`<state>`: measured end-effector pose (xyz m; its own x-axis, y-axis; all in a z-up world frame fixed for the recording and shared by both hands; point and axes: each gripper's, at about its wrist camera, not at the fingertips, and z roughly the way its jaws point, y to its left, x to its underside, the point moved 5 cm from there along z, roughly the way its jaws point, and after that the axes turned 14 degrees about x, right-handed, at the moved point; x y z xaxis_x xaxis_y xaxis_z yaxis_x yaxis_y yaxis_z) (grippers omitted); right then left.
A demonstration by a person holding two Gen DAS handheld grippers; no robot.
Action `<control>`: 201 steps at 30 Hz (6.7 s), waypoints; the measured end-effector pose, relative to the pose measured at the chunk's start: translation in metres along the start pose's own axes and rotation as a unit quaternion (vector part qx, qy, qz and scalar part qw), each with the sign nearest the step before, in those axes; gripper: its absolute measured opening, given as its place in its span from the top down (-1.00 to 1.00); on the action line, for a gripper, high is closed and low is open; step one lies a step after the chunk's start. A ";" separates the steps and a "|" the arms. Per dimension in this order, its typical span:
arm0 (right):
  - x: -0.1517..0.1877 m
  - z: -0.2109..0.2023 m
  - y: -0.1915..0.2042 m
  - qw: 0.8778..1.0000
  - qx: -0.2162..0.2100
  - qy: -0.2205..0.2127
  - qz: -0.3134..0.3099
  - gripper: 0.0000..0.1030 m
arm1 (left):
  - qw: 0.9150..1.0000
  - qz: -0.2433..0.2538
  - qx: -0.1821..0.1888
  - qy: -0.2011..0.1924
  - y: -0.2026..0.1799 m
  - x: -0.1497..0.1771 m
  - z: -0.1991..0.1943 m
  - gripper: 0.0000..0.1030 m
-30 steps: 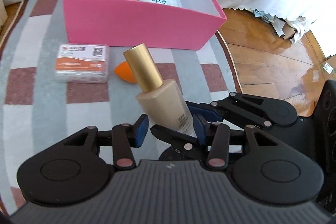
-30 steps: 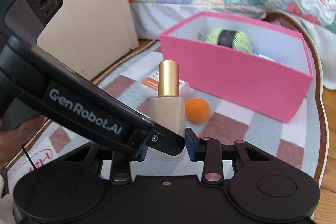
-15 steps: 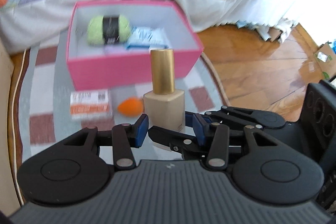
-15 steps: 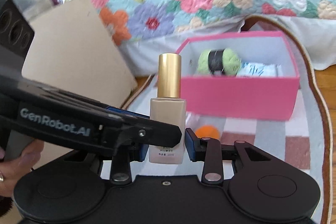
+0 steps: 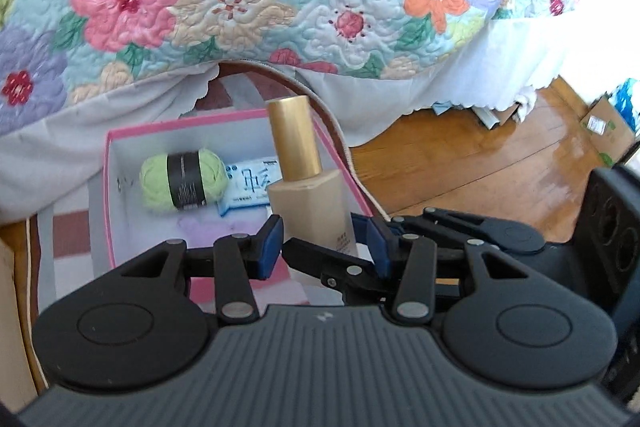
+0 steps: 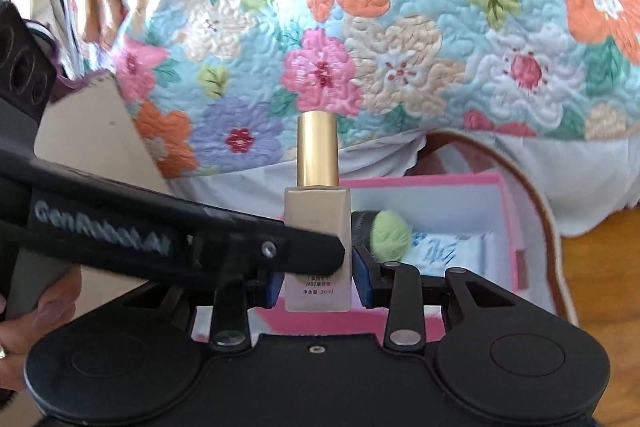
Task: Organize objects
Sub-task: 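Lift the bottle with the left tool into the pink box and release, then withdraw the left tool and move toward the orange makeup sponge, then lower the left tool onto the orange makeup sponge and close, then carry the sponge with the left tool into the pink box and release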
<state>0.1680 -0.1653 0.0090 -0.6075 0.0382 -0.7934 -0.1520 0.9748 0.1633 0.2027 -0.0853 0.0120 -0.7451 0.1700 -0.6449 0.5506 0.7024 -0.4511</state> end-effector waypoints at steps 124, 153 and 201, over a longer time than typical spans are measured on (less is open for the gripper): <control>-0.012 -0.057 -0.012 0.989 -0.049 0.136 -0.041 -0.53 | 0.988 -0.057 -0.137 0.032 0.027 0.054 -0.075 -0.35; 0.132 0.044 0.025 0.971 -0.043 0.097 -0.216 -0.78 | 0.984 -0.134 -0.118 0.017 0.072 0.157 0.011 -0.64; 0.169 0.066 -0.001 0.976 -0.038 0.151 -0.150 0.19 | 0.983 -0.182 -0.002 0.034 0.088 0.177 0.074 -0.07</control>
<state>0.1165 -0.1449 -0.1638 -0.7270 -0.3244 -0.6052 -0.4087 0.9127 0.0017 0.1474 -0.0448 -0.1874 -0.9157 -0.0480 -0.3990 0.2413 0.7284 -0.6412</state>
